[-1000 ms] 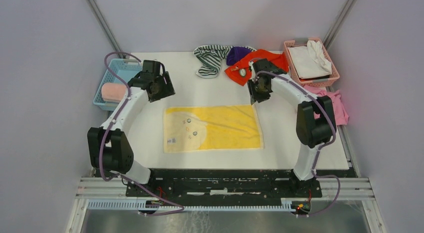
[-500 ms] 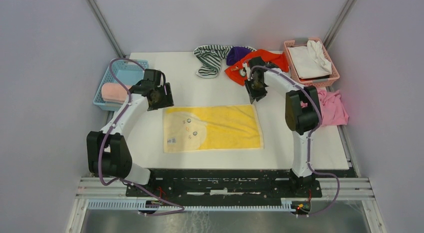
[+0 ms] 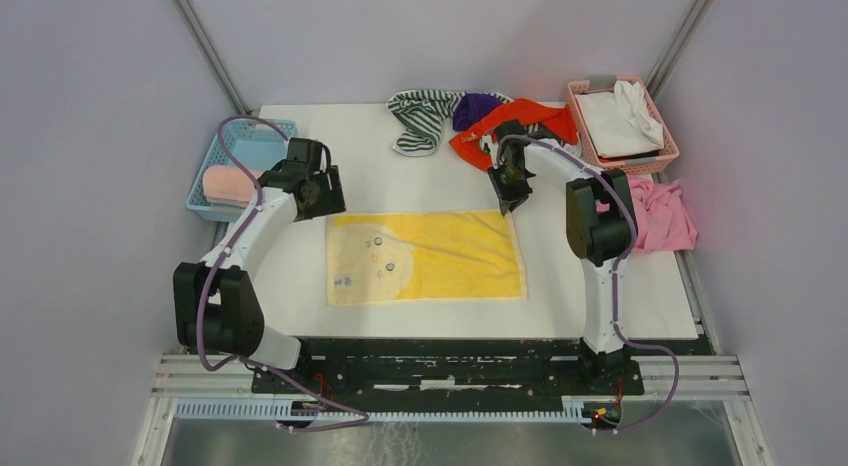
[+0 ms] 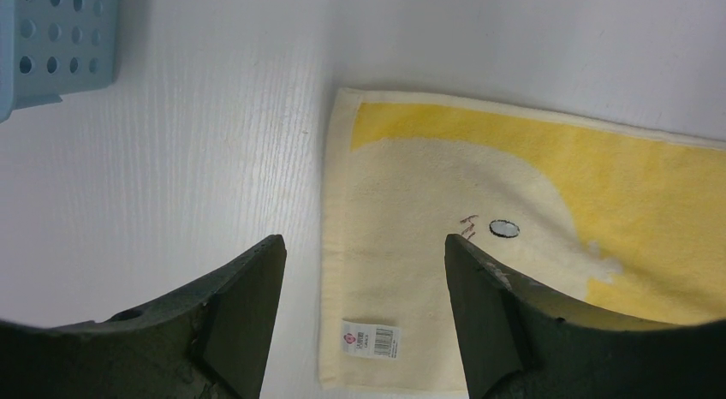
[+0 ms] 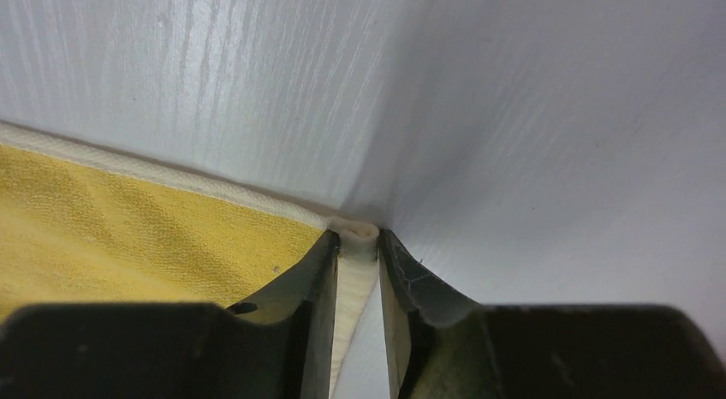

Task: Roll the towels
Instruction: Fold the towel at the center of the board.

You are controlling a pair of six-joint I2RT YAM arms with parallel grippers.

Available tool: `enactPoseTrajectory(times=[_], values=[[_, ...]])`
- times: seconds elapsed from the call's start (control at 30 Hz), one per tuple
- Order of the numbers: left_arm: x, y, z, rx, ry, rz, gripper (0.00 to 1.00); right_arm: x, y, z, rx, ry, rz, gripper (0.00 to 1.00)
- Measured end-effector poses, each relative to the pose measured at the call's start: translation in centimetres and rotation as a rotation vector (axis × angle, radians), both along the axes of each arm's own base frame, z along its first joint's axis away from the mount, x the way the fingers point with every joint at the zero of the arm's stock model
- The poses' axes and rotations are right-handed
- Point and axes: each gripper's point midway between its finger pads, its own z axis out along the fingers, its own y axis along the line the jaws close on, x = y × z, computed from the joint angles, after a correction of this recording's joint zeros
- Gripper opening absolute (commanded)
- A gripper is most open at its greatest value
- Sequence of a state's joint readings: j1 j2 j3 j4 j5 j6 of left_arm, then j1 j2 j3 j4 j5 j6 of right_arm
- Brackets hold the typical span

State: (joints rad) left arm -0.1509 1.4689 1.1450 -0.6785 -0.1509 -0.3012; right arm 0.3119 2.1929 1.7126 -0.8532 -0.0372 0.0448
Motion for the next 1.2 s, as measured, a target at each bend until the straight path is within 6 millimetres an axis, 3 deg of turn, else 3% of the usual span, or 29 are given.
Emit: enactPoseTrajectory(times=[0.17,0.33,0.53,0.9,1.1,1.2], values=[[0.0,0.1,0.0,0.003,0.0,0.002,0.76,0.1,-0.4,-0.1,-0.023,-0.007,0.002,0.11],[0.1,0.0,-0.8,0.006,0.026,0.001,0.75,0.5,-1.1,0.0,-0.023,-0.011,-0.013,0.05],[2.0,-0.3,-3.6,0.02,0.13,0.002,0.67,1.4,-2.5,0.1,-0.032,-0.045,-0.038,0.05],[6.4,-1.1,-7.9,0.027,0.243,-0.009,0.53,1.4,-2.7,0.1,-0.029,-0.082,-0.035,0.05],[6.2,-0.9,-10.5,0.052,0.32,-0.014,0.45,1.5,-2.6,0.1,-0.024,-0.085,-0.034,0.06],[6.2,-0.8,-10.5,0.057,0.322,-0.02,0.43,1.5,-2.6,0.1,-0.022,-0.088,-0.034,0.05]])
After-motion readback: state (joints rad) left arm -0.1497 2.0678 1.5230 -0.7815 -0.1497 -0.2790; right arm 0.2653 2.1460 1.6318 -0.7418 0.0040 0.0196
